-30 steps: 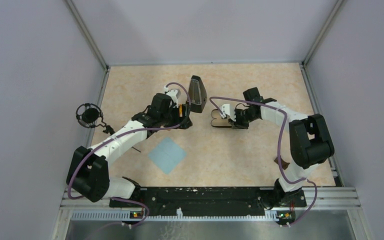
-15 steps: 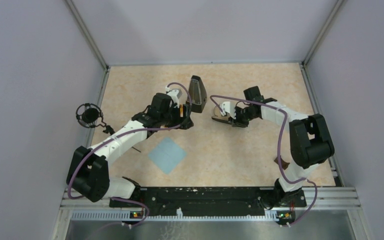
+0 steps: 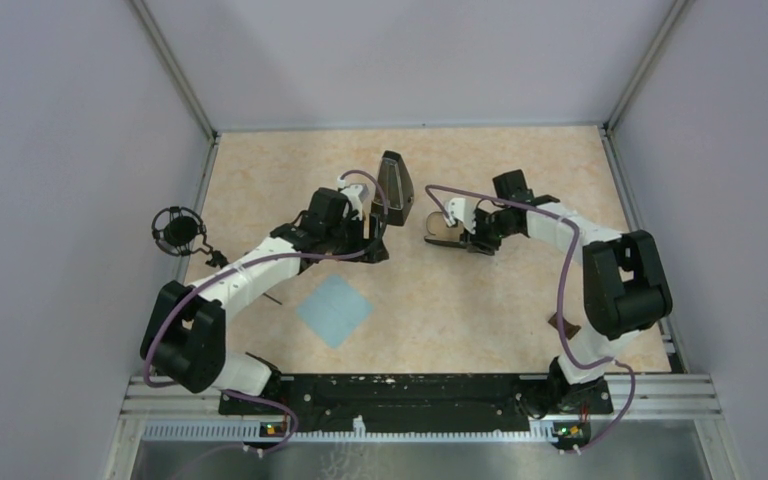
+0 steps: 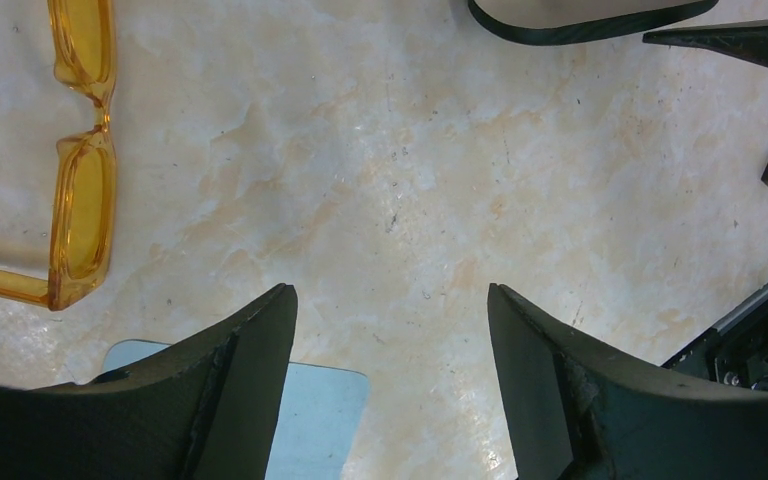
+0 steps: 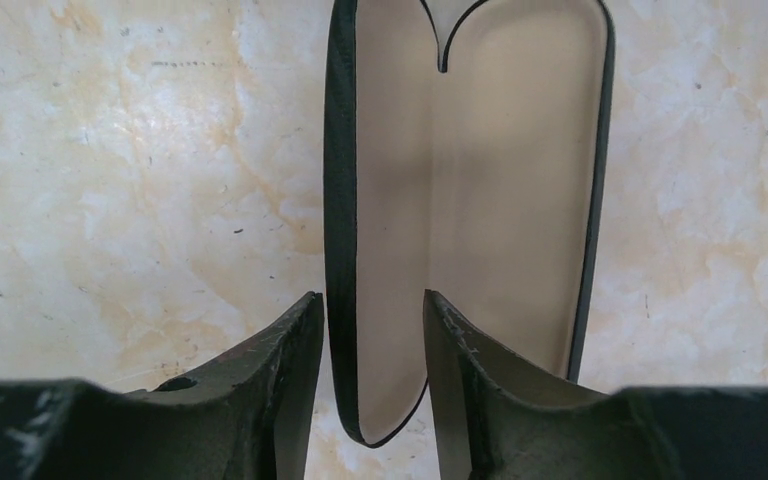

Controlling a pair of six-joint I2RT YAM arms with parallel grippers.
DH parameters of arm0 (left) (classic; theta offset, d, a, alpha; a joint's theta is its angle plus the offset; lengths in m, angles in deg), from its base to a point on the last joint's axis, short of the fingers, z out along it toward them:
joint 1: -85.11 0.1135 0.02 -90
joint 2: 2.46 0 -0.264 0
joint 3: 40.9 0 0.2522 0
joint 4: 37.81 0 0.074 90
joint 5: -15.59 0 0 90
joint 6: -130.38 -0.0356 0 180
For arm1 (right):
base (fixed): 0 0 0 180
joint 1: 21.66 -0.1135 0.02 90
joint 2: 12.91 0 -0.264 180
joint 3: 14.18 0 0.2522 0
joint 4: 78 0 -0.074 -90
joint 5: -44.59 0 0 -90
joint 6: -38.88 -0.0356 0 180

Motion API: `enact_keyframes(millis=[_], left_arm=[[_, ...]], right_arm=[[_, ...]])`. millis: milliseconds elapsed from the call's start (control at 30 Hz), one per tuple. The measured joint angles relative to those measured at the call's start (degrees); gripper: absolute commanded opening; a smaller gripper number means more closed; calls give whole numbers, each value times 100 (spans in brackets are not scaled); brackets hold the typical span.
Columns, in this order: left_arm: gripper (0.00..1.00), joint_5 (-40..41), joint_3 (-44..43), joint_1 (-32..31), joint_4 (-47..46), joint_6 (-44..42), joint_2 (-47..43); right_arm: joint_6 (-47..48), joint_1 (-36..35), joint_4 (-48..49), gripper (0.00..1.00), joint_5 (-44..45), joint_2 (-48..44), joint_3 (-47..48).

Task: Organize the sunglasses
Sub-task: Adjust the sunglasses case at the center of the board, then move the glasses cleaning cloth to the center of the board.

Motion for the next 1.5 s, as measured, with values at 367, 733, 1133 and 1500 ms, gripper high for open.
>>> enact_keyframes(millis=[367,733,1133,1500], left_arm=[[69,667,-155,-343,479,-109,2],[0,1694,-144,-951,1167,125,22],[0,2006,-7,-1357,1272,507,673],[0,2247,20,-1486,1635,682,691]], right_arm=[[-1161,0,74,65,-450,-1440,-291],[-4356,4,466,65,20,-3519,-470],[-5506,411,903,99,608,-4026,-1513],[-5497,411,1025,99,636,-4059,-1580]])
